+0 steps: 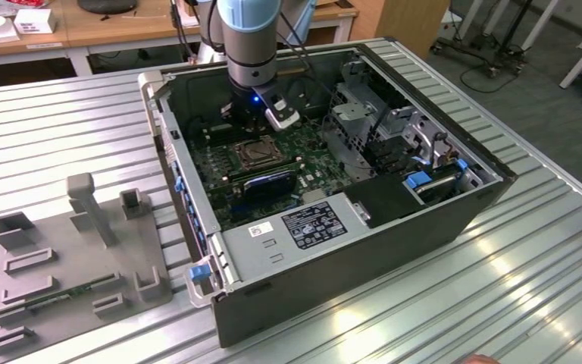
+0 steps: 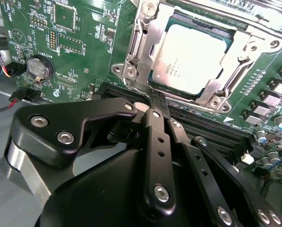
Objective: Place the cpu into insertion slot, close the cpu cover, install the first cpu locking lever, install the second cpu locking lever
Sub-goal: 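Install the first cpu locking lever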
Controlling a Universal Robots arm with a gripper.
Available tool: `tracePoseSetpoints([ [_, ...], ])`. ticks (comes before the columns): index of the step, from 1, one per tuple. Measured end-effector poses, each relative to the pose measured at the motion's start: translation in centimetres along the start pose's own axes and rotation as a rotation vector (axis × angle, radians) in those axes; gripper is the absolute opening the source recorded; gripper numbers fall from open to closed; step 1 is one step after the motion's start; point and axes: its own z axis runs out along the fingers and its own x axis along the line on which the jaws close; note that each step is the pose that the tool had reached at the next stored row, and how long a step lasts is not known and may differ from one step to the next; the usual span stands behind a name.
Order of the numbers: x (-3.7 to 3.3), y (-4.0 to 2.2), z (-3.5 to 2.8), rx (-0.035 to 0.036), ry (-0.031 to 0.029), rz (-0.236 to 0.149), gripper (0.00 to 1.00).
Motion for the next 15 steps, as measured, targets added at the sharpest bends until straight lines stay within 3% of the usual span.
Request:
tracePoseSetpoints([
  [9, -0.06, 0.14, -0.58, 0.0, 0.0003, 0.0, 0.1],
  [15, -0.08, 0.17, -0.62, 0.0002, 0.0003, 0.001, 0.1],
])
